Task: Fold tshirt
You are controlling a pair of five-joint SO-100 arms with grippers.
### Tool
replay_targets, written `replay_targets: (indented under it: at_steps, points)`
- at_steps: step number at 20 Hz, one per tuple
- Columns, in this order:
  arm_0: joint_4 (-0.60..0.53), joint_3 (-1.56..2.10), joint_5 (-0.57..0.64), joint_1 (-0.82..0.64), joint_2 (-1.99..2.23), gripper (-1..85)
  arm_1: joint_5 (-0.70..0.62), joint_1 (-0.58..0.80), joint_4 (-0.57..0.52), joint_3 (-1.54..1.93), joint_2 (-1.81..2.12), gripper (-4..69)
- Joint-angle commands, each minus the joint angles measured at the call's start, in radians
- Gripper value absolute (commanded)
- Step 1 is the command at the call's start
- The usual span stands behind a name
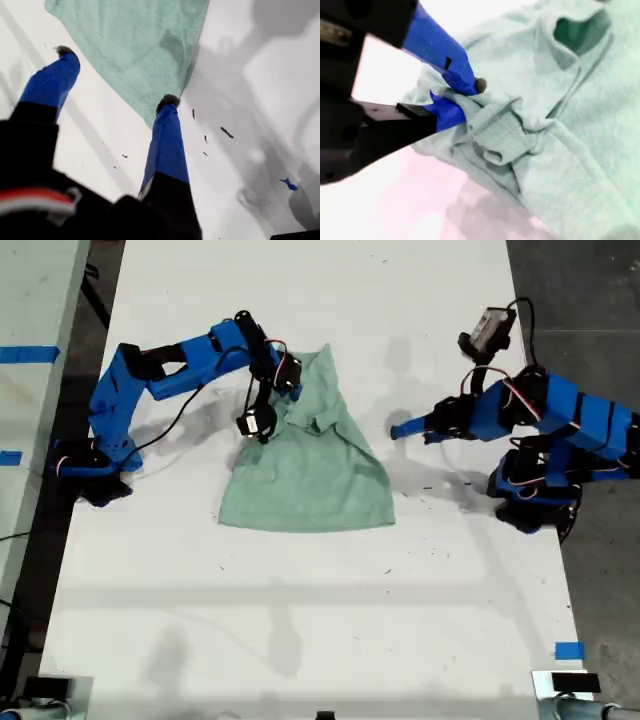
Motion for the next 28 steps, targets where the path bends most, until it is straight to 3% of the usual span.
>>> replay_targets:
  at_steps: [1,5,6,8,10,12,14,18,21,24,25,27,28]
  points:
    - [-0.012,-0.074,0.020,-0.009,-0.052,28.7,0.017,-0.003,-0.014,0.008,0.046,29.4]
    - [0.130,-0.061,0.011,-0.020,0.101,32.0,0.023,-0.008,-0.011,0.021,0.063,29.4]
    - [0.189,-0.061,0.011,-0.028,0.173,29.1,0.023,-0.009,-0.011,0.021,0.063,29.3]
    - [0.319,-0.031,-0.031,-0.041,0.327,12.9,0.023,-0.011,-0.011,0.021,0.063,28.9]
    - [0.472,0.025,-0.101,-0.034,0.442,5.1,0.026,-0.017,-0.012,0.021,0.063,23.1]
    - [0.578,0.120,-0.184,0.020,0.537,2.2,0.037,-0.029,-0.017,0.026,0.061,8.1]
    - [0.577,0.268,-0.262,0.106,0.634,1.5,0.046,-0.051,-0.023,0.035,0.058,-1.8]
    - [0.371,0.723,-0.428,0.308,0.870,0.1,0.103,-0.141,-0.026,0.064,0.057,-1.9]
    - [0.364,0.825,-0.531,0.420,0.937,0.1,0.127,-0.181,-0.023,0.075,0.057,-1.9]
    - [0.380,0.828,-0.545,0.449,1.000,0.3,0.083,-0.178,-0.008,0.008,0.008,-2.4]
    - [0.393,0.828,-0.546,0.448,1.019,1.9,0.064,-0.178,0.005,-0.038,-0.035,-1.8]
    - [0.403,0.830,-0.540,0.443,1.035,5.7,0.029,-0.183,0.028,-0.118,-0.138,22.0]
    - [0.407,0.830,-0.540,0.442,1.034,6.2,0.006,-0.183,0.028,-0.140,-0.181,28.2]
